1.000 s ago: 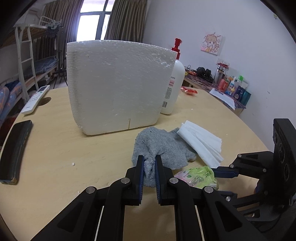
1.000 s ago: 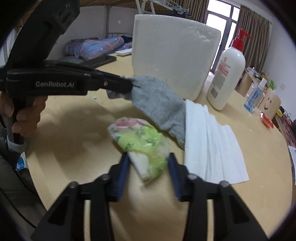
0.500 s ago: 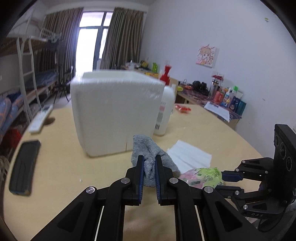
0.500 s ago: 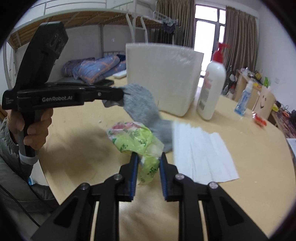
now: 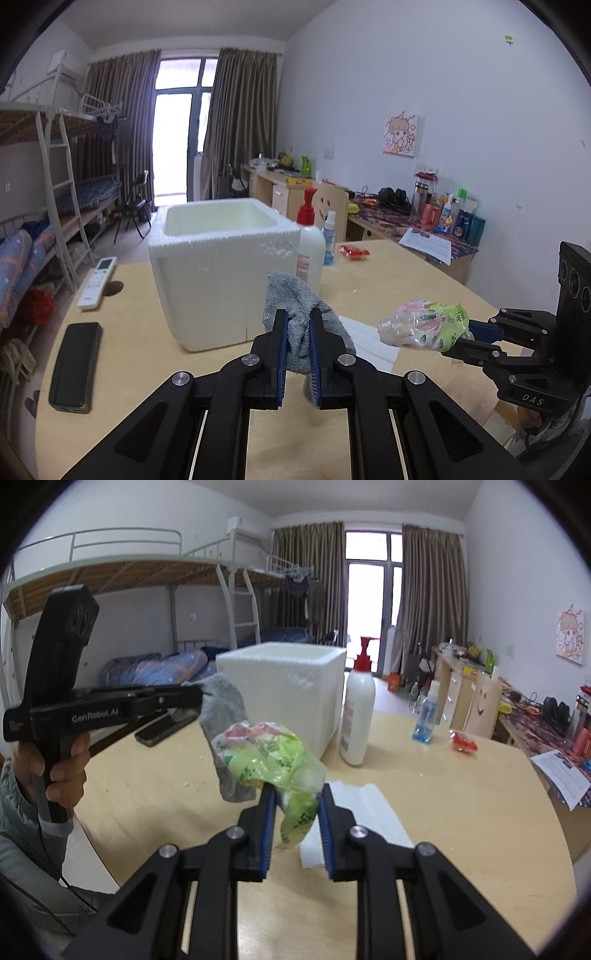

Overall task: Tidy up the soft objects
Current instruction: 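Carry the sock and snack packet over the white foam box with both tools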

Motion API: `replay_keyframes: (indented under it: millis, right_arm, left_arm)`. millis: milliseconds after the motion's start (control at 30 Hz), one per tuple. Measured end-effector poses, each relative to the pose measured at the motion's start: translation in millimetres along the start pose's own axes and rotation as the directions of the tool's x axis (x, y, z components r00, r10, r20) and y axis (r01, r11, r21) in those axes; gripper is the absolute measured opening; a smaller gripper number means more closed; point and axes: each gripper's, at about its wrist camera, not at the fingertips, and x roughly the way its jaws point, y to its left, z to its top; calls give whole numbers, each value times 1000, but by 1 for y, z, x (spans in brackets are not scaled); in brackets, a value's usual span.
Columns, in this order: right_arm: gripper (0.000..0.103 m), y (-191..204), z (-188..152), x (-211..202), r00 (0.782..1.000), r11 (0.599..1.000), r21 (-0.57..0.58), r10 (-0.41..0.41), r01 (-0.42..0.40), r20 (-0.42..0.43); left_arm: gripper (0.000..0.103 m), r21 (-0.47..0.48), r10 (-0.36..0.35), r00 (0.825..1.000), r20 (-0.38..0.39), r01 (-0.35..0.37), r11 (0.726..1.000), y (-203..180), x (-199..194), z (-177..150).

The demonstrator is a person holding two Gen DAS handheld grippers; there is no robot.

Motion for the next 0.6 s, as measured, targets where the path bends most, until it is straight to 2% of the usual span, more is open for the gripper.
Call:
replay_keyframes:
  millis: [367, 600]
  right_arm:
    - [26, -5, 14, -13, 996, 999, 30, -15, 13, 83]
    - [26, 0, 21, -15, 994, 999, 31, 5, -8, 110]
  left_arm:
    - [11, 10, 42, 997, 65, -43, 999, -2, -29, 7]
    - [11, 4, 91, 992, 92, -91, 996, 3, -45, 10]
